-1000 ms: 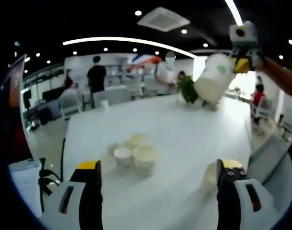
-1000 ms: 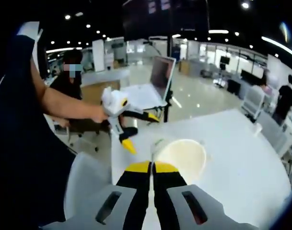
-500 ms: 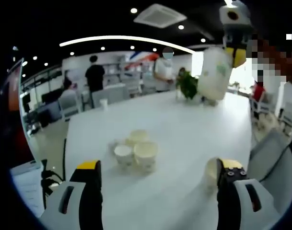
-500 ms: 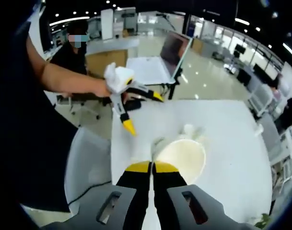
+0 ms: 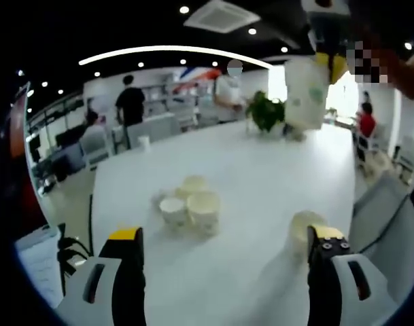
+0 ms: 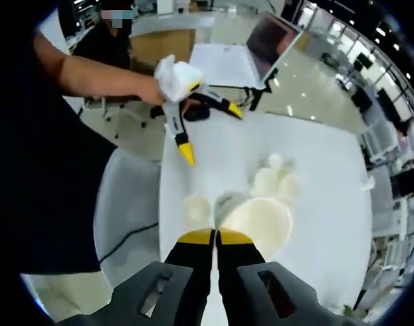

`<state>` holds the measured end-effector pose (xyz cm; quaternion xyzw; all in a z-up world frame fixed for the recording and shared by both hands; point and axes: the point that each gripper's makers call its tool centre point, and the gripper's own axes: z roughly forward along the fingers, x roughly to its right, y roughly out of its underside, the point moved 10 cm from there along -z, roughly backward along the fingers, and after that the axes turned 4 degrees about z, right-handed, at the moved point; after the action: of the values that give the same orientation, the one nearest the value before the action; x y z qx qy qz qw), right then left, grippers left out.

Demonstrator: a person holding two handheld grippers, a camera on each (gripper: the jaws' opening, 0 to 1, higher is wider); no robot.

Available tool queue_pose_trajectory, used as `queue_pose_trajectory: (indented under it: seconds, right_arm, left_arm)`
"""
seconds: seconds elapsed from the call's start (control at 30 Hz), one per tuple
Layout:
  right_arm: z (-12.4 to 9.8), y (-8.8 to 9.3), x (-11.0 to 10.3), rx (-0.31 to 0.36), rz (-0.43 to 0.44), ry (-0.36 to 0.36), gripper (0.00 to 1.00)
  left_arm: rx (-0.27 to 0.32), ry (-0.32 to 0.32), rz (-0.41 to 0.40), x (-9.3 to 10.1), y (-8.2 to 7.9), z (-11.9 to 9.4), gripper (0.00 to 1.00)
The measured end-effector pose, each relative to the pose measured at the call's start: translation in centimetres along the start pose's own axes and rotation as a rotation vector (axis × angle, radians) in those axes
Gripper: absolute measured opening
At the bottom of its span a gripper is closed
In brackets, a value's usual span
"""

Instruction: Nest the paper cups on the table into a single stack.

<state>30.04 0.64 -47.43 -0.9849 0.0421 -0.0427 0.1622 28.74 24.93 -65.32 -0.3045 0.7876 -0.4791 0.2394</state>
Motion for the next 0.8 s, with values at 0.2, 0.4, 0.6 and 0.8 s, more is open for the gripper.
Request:
queue_pose_trajectory:
  seconds: [0.2,0.4,0.6,0.8]
  right_arm:
    - [-0.3,-0.9,-0.2,-0.033,-0.012,0.012,0.0]
    - [-0.3,-1.6,-0.5,-0.06,-0.023,0.017,0.0]
    - [-0.1,-2.0,-0.9,-0.088,-0.027,0.018,0.0]
    - [0.1,-2.3,-1.2,-0.102,-0.02,0.012,0.0]
  left_arm:
    - [0.005,0.002,-0.009,-0.4,0.0,-0.2,0.98]
    - [-0.004,0.008,-0.009,-0.2,0.2,-0.4,0.98]
    - [0.008,0.001,-0.022,-0.3,0.4,-0.6,0.98]
    - [0.005,-0.004,-0.029,-0.5,0.6,-1.1,0.98]
